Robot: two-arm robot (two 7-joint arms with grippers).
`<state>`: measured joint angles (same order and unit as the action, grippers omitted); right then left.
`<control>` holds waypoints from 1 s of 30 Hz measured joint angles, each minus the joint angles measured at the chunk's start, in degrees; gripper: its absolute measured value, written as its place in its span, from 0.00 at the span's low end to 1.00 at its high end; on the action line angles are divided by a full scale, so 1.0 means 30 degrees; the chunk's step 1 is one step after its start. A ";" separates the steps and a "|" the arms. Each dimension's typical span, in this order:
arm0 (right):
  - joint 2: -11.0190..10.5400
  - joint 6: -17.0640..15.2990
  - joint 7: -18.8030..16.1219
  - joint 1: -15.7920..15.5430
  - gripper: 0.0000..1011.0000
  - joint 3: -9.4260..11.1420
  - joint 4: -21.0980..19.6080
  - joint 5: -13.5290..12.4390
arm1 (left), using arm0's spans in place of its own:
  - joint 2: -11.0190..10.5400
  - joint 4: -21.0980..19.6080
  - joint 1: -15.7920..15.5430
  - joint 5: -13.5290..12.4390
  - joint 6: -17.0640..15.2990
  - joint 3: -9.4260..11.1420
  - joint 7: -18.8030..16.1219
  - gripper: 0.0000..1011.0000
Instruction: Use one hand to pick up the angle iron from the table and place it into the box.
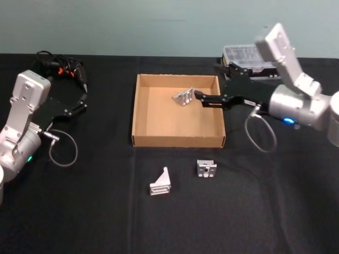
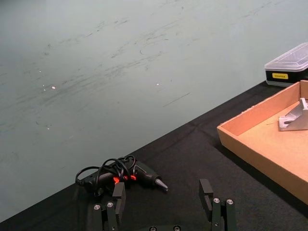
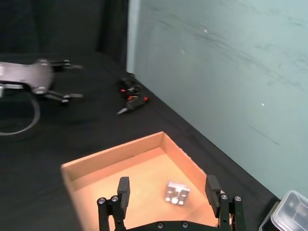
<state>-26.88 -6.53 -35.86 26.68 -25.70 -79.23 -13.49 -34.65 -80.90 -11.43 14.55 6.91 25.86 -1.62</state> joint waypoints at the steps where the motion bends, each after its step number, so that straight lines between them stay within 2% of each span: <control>1: -0.0251 -0.0057 -0.0141 -0.0141 0.99 0.0049 -0.0353 -0.0118 | -0.0001 0.0001 0.0001 -0.0001 -0.0001 0.0001 0.0000 0.99; 9: -0.2425 -0.0681 -0.1619 -0.1552 0.99 0.0160 -0.2957 -0.1310 | 0.0000 0.0001 0.0000 -0.0001 -0.0001 0.0000 0.0000 0.99; 12: -0.3364 -0.0972 -0.2505 -0.2039 0.99 -0.0092 -0.3875 -0.1752 | 0.0000 0.0000 0.0001 -0.0001 -0.0001 0.0001 0.0000 0.99; 16: -0.4120 -0.1186 -0.3321 -0.2267 0.99 -0.0466 -0.4444 -0.2002 | 0.0000 0.0001 0.0001 -0.0001 -0.0001 0.0000 0.0000 0.99; 23: -0.4979 -0.1366 -0.4222 -0.2314 0.99 -0.1170 -0.4902 -0.2134 | 0.0000 0.0000 0.0001 -0.0001 0.0000 0.0001 0.0000 0.99; 30: -0.5384 -0.1351 -0.4806 -0.1855 0.99 -0.2062 -0.4765 -0.1855 | 0.0000 0.0000 0.0001 -0.0002 -0.0001 0.0001 0.0000 0.99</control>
<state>-43.03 -10.58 -50.28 21.12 -31.88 -93.53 -19.06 -34.65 -80.90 -11.43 14.55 6.90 25.86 -1.62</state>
